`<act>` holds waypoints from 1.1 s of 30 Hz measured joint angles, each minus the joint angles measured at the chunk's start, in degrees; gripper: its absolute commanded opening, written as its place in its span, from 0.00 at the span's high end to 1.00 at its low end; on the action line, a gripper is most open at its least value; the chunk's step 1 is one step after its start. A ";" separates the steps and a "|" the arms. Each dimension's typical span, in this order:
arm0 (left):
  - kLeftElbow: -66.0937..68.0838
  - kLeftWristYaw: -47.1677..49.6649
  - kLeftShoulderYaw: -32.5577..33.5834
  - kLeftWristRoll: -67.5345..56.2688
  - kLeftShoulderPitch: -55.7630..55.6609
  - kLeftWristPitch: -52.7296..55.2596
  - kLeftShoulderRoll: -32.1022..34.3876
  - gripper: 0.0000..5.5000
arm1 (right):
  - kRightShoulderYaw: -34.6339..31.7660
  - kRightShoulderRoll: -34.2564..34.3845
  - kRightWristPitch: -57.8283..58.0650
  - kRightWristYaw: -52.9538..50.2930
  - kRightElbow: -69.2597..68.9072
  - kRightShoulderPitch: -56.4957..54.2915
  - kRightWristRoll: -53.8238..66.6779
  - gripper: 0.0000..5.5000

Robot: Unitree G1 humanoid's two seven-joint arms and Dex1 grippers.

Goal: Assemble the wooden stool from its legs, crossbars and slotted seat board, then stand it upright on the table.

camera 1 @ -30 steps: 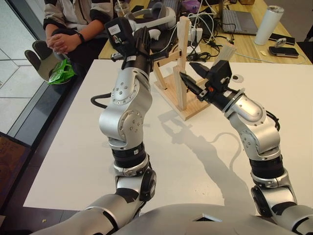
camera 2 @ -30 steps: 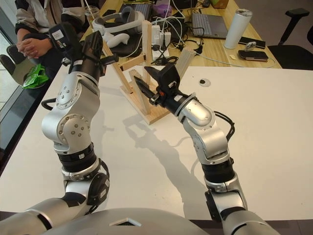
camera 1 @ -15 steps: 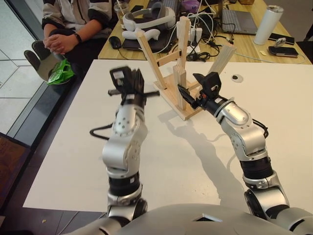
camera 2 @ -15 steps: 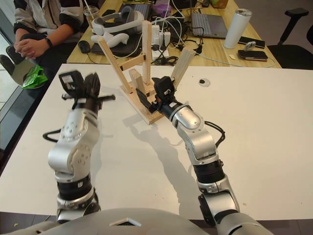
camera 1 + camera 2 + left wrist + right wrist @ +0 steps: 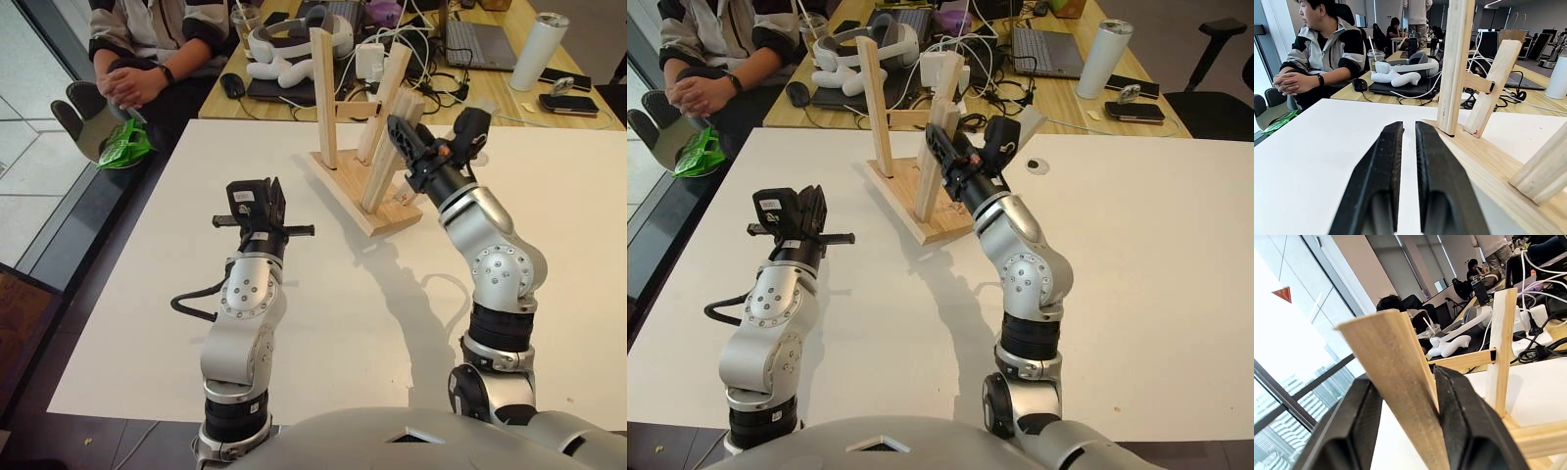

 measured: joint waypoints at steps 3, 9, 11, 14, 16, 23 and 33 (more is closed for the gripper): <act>0.16 -0.70 0.86 0.10 -1.03 0.00 0.20 0.92 | -5.43 1.12 3.21 -6.44 -1.43 -0.55 8.65 0.73; 0.46 -1.39 2.14 1.09 -2.27 0.01 0.44 0.92 | -15.14 0.82 4.62 -23.07 2.72 0.52 21.92 0.81; 0.55 -1.75 2.56 1.18 -2.51 0.08 0.44 0.92 | -15.76 0.80 3.79 -26.07 3.03 0.57 24.90 0.81; 0.55 -2.17 2.69 1.20 -2.77 0.12 0.43 0.92 | -15.91 0.67 2.60 -28.68 3.43 0.85 27.00 0.81; 0.60 -2.26 2.84 1.22 -2.84 0.27 0.40 0.92 | -15.90 0.52 1.17 -30.05 3.68 1.34 27.87 0.81; 0.65 -2.56 2.80 1.25 -2.93 0.63 0.33 0.92 | -16.40 -0.04 -5.51 -33.88 3.85 3.43 30.36 0.59; 0.64 -3.67 3.07 1.20 -2.99 0.76 0.51 0.92 | -13.17 -0.65 -17.93 -38.64 -3.43 7.04 26.95 0.31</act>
